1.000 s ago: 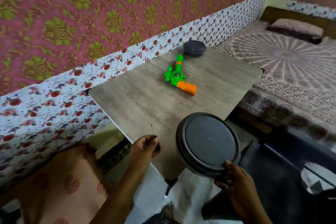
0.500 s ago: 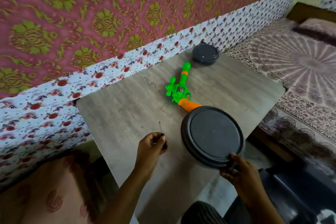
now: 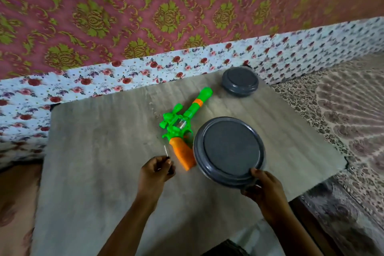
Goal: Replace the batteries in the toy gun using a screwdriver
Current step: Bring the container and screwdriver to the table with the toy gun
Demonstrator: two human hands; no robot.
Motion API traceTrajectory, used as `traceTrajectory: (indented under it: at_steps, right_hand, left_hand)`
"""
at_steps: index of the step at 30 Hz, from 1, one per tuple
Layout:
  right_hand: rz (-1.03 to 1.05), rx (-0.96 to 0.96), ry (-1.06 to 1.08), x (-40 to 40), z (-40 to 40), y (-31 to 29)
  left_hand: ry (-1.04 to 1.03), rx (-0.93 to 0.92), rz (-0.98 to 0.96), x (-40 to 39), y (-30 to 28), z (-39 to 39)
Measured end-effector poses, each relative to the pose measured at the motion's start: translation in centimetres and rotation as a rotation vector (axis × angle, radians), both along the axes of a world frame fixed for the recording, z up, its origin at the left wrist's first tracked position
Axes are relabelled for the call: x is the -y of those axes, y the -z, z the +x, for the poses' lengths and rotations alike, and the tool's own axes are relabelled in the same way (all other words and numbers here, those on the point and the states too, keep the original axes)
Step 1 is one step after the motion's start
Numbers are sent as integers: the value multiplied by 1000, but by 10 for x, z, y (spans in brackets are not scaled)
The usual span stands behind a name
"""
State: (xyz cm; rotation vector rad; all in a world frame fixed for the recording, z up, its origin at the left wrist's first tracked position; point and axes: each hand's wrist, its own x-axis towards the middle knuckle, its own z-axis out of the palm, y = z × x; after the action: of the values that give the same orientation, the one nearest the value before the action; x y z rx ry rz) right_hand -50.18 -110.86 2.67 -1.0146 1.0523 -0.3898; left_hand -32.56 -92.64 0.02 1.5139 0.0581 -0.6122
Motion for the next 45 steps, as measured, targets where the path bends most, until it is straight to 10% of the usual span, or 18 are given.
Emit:
traceTrajectory:
  at_steps: [15,29,38,45]
  right_hand:
    - [58,-46,-32,160,-19,10]
    - [132,-112,107,141,-17,36]
    - [-330,-13,-652,60,53,38]
    - [-502,105,-783,58,145,81]
  left_hand:
    - [-118,22,-6,119,-18,-58]
    - [-183,76,31,102,-7,-64]
    - [-396,130,102,61,15,-38]
    - [-423,261,243,37,59,28]
